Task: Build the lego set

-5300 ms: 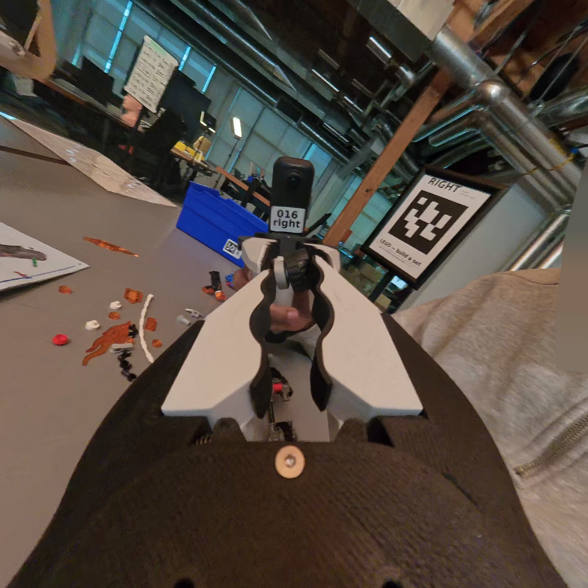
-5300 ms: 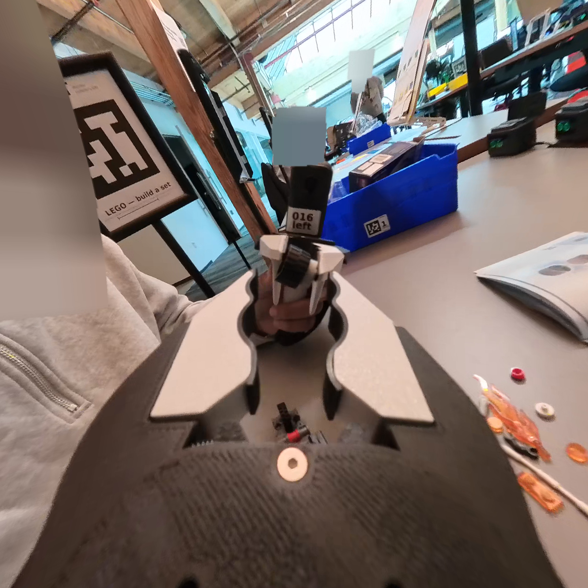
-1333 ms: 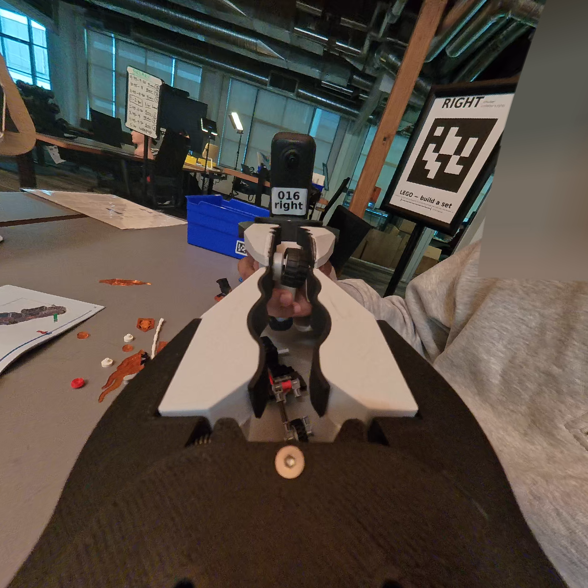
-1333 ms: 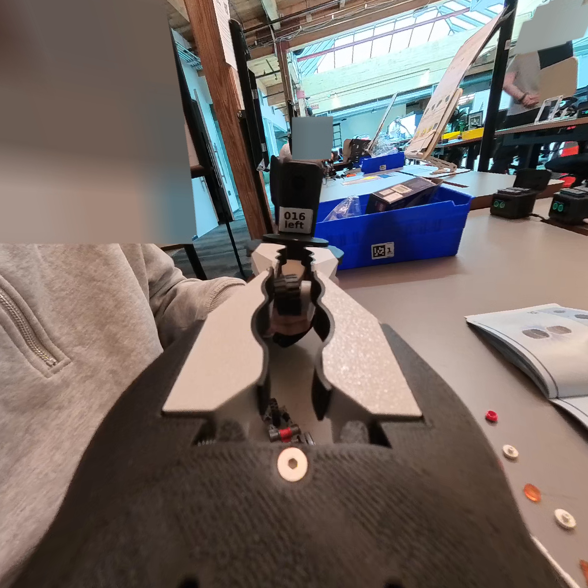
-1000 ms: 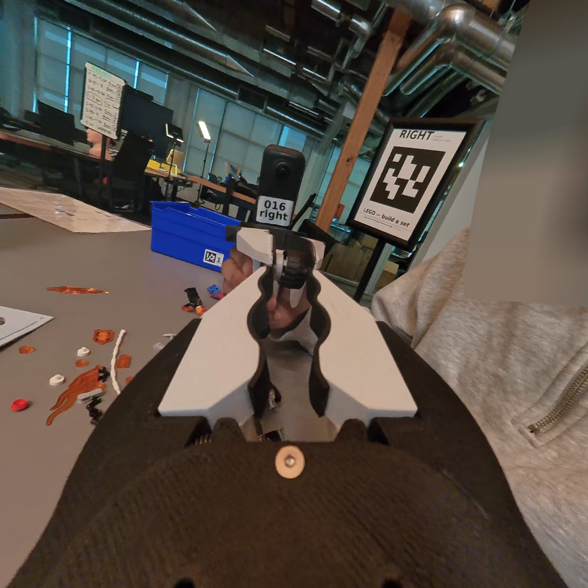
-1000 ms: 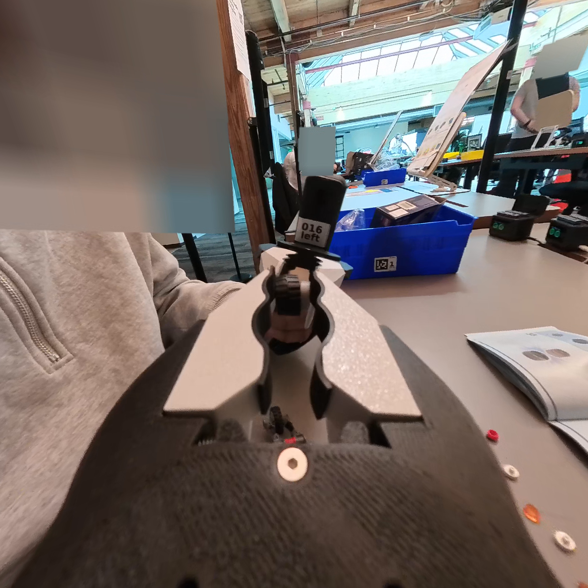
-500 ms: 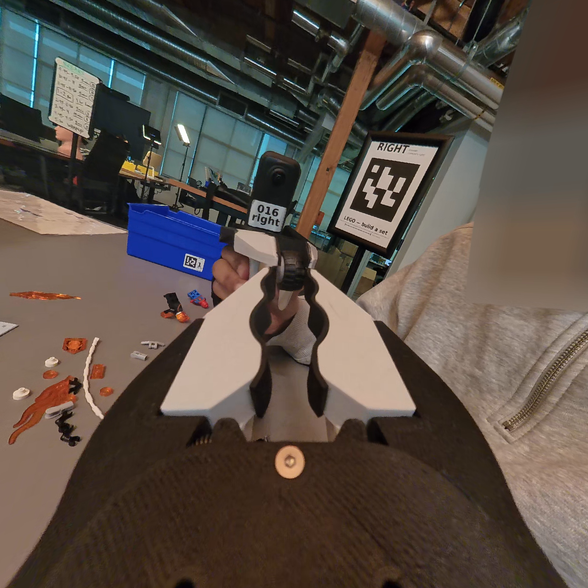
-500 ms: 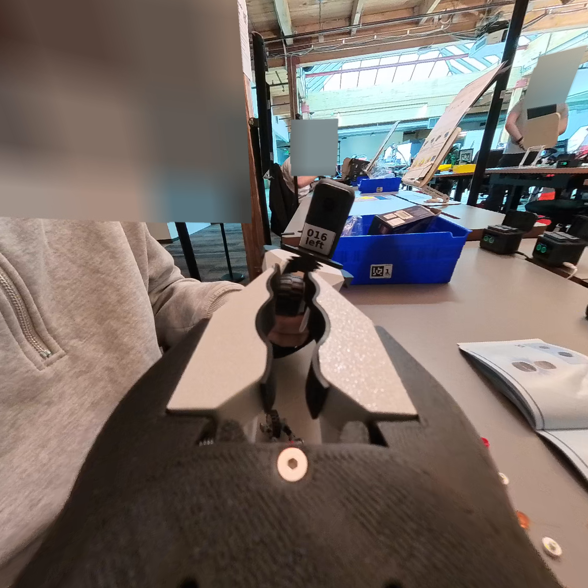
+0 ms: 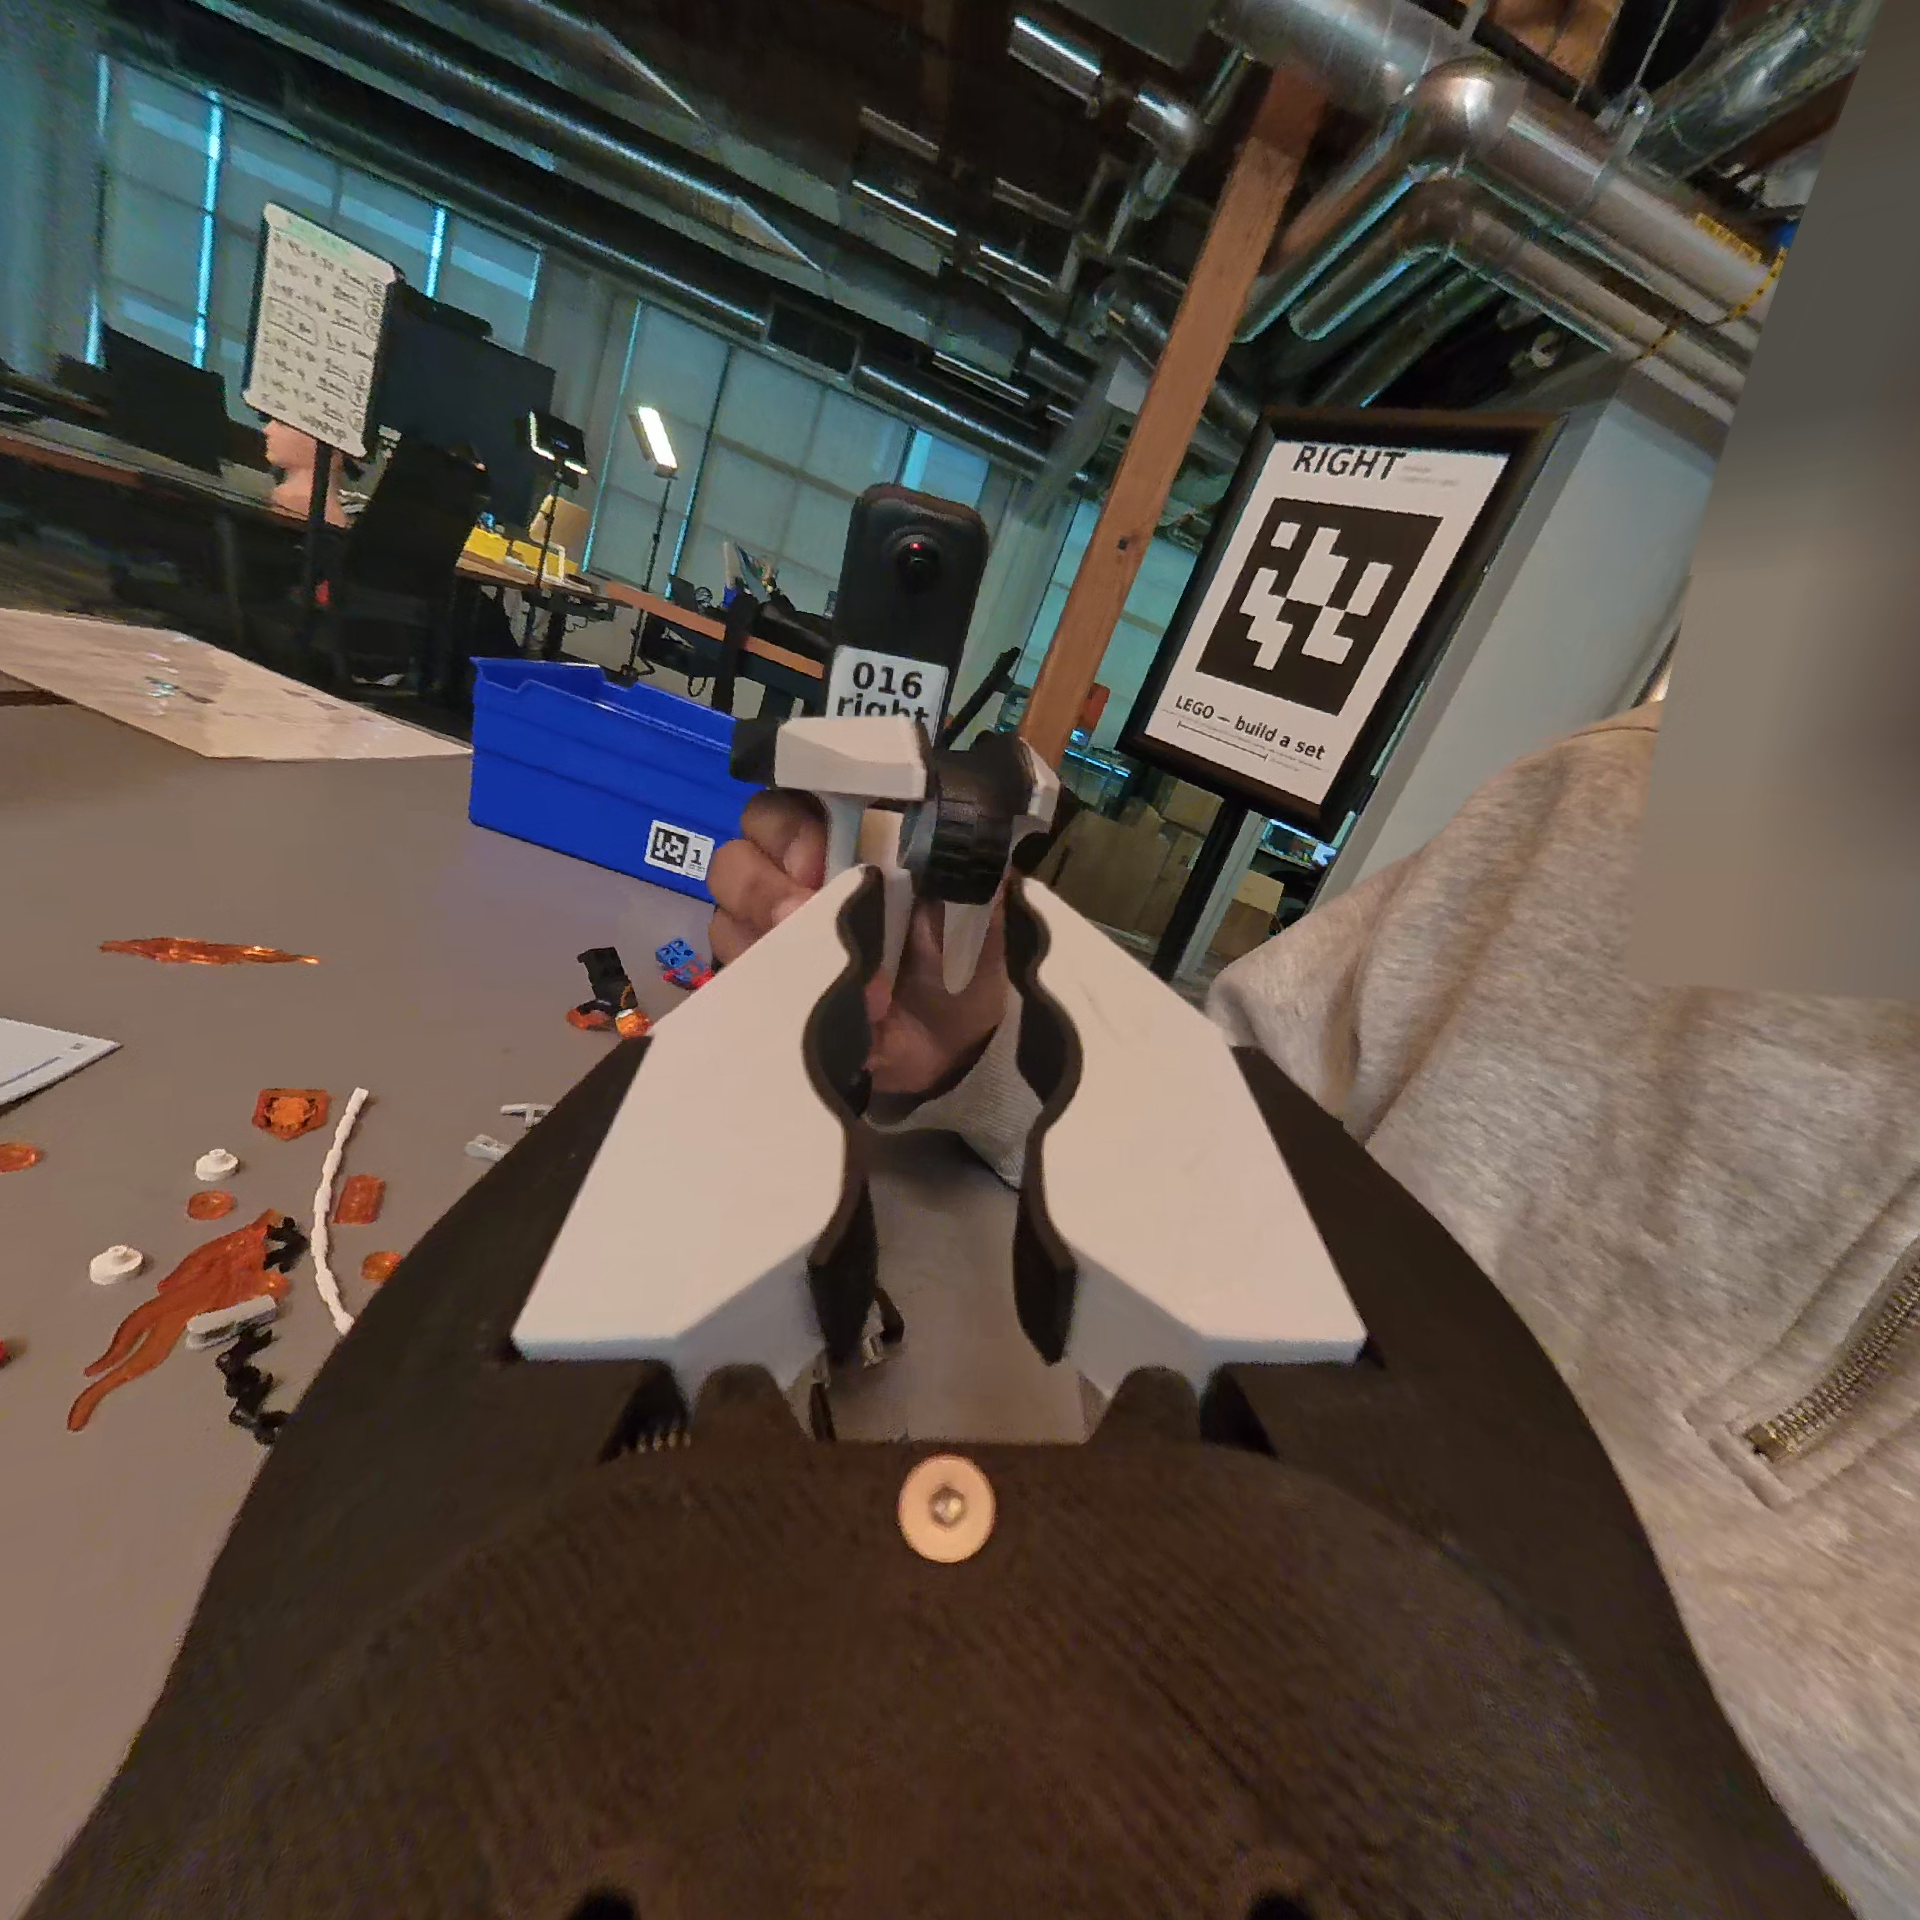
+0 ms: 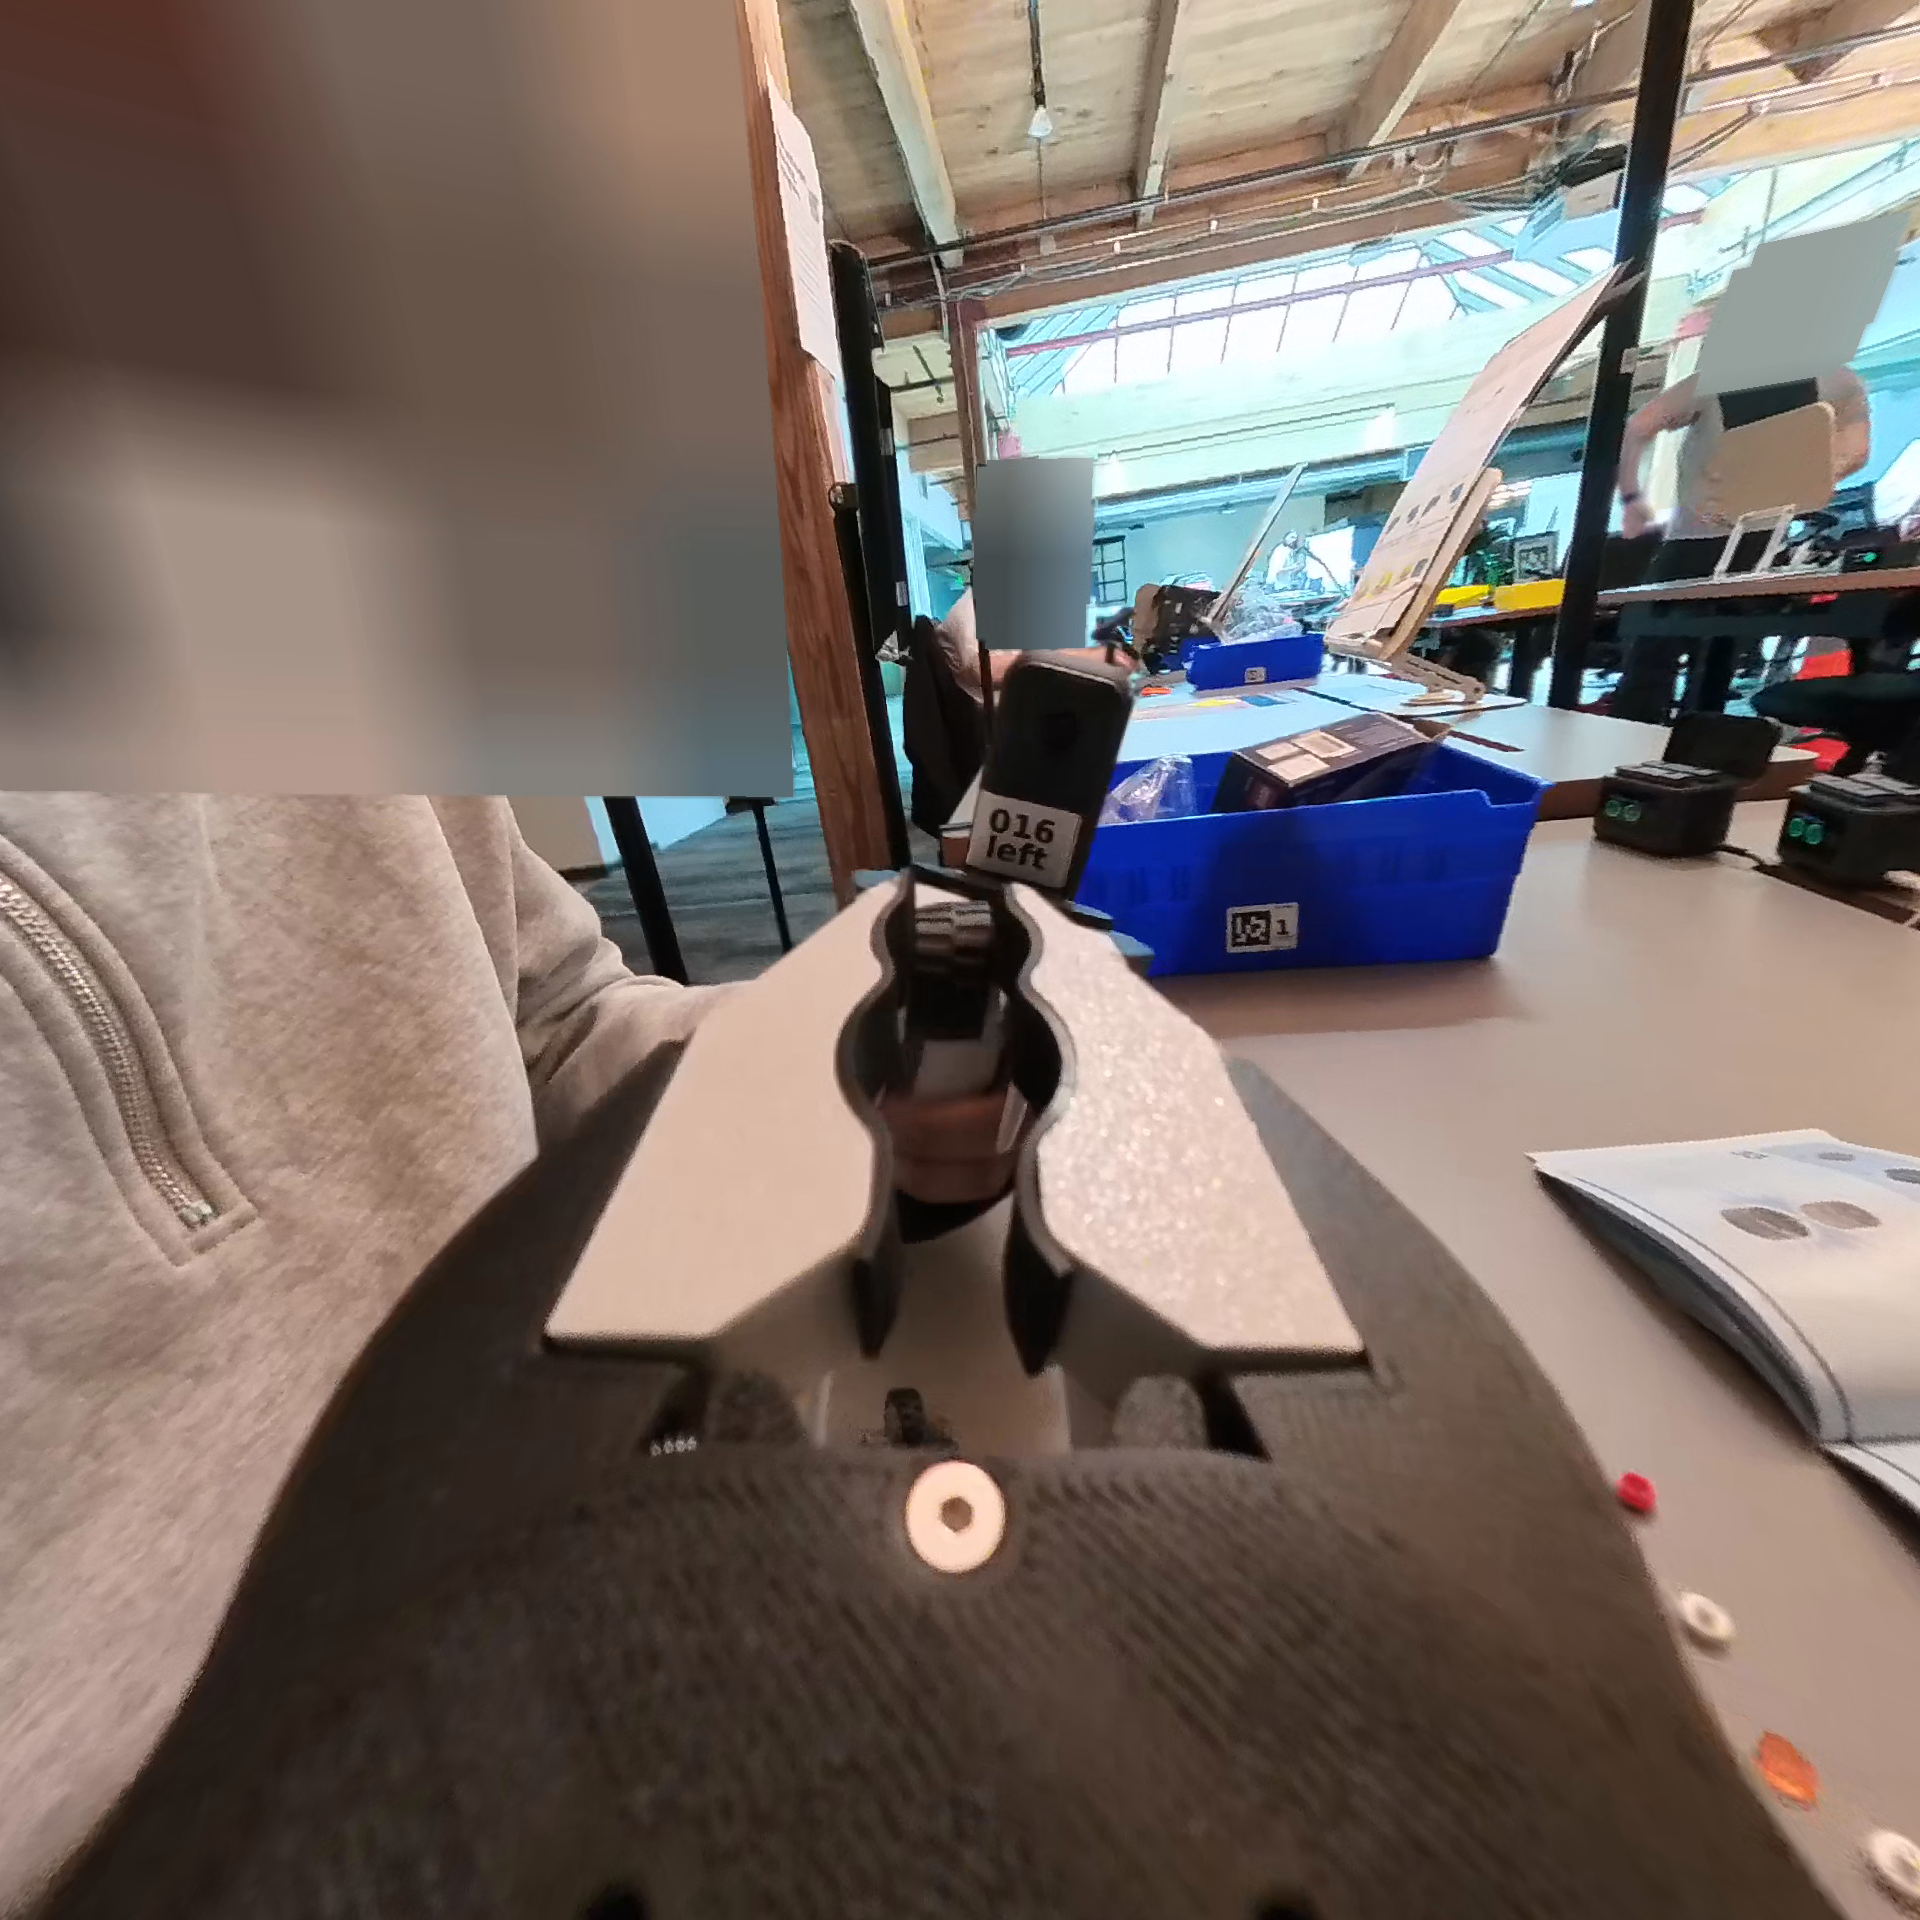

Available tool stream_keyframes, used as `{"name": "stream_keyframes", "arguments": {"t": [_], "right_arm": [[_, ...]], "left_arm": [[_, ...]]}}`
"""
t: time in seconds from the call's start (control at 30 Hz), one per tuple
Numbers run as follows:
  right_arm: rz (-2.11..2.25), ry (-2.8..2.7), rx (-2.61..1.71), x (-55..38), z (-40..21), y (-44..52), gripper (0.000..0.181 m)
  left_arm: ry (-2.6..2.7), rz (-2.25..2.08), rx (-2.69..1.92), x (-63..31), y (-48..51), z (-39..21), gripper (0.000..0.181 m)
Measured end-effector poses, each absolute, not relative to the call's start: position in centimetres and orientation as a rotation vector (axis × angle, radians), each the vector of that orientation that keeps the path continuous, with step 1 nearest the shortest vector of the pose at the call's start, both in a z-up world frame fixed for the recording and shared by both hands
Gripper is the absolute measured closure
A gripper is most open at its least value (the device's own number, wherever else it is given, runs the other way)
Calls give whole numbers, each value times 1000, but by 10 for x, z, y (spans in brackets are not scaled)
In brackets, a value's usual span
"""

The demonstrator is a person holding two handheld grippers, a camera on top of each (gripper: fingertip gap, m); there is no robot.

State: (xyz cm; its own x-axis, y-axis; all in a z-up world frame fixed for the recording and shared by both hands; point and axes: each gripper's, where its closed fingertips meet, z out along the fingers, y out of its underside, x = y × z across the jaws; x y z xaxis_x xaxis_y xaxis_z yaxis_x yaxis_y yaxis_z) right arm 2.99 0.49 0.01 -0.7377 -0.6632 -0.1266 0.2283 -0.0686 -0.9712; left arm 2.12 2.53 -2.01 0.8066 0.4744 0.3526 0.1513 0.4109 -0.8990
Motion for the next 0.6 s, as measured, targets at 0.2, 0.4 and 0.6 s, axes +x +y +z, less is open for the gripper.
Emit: {"name": "stream_keyframes", "arguments": {"t": [0.2, 0.4, 0.6], "right_arm": [[-1843, 1541, -416, 26, 0, 2, 167], [-1789, 1545, -400, 24, -4, 2, 155], [-1804, 1591, -471, 26, -8, 5, 166]], "left_arm": [[-645, 276, -1163, 20, 22, -20, 170], [-629, 357, -1202, 22, 21, -21, 170], [-632, 462, -1270, 20, 23, -26, 170]]}}
